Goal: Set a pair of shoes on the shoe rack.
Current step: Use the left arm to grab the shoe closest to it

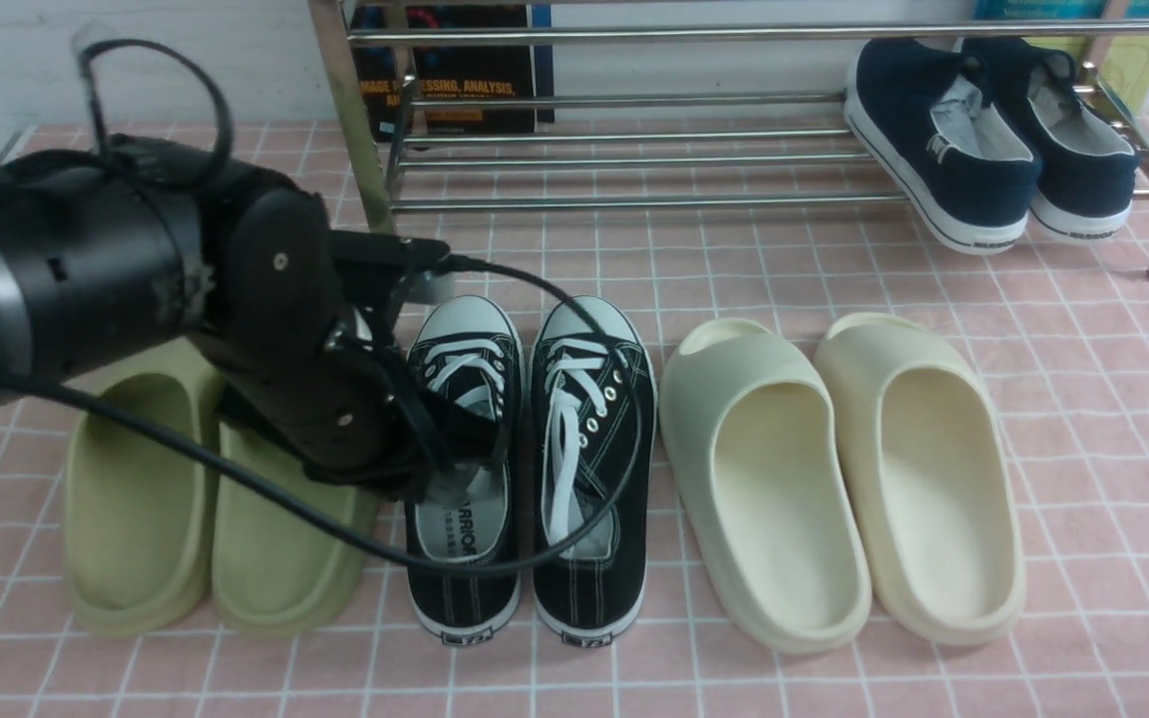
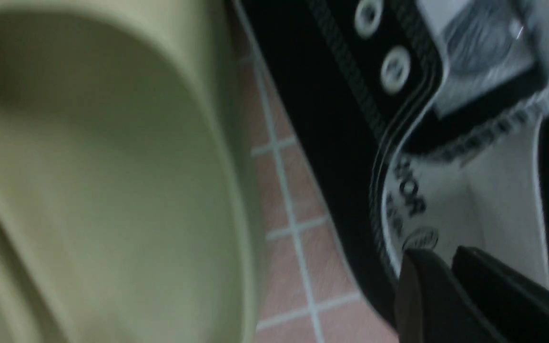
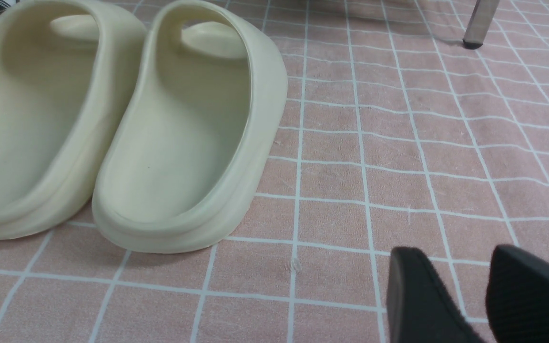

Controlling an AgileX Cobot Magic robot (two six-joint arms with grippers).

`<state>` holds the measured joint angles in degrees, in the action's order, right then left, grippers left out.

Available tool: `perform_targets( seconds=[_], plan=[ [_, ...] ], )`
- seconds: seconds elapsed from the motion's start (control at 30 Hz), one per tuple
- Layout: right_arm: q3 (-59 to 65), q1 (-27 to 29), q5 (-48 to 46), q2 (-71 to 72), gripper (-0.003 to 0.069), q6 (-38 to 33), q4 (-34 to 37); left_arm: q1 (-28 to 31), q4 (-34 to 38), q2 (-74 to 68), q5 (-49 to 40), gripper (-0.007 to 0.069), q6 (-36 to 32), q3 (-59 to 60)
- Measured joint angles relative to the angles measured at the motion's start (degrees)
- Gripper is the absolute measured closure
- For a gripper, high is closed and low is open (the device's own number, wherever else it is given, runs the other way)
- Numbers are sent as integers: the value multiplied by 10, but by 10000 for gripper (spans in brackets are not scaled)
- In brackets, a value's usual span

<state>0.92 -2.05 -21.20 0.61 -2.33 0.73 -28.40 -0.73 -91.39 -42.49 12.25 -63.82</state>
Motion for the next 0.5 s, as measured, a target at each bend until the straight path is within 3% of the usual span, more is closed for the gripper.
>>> perform_targets(
  seconds=[0.13,0.27,0.37,0.5],
  plan=[
    [0,0,0,0,421,0,0,-1,-2,-24,44,321,16,-3],
    [0,0,0,0,421,0,0,-1,-8,-45,48,206,19,-3],
    [0,0,0,0,421,0,0,-1,-12,-61,48,181,19,-3],
    [0,0,0,0,421,0,0,-1,-18,-81,51,229,19,-3]
  ],
)
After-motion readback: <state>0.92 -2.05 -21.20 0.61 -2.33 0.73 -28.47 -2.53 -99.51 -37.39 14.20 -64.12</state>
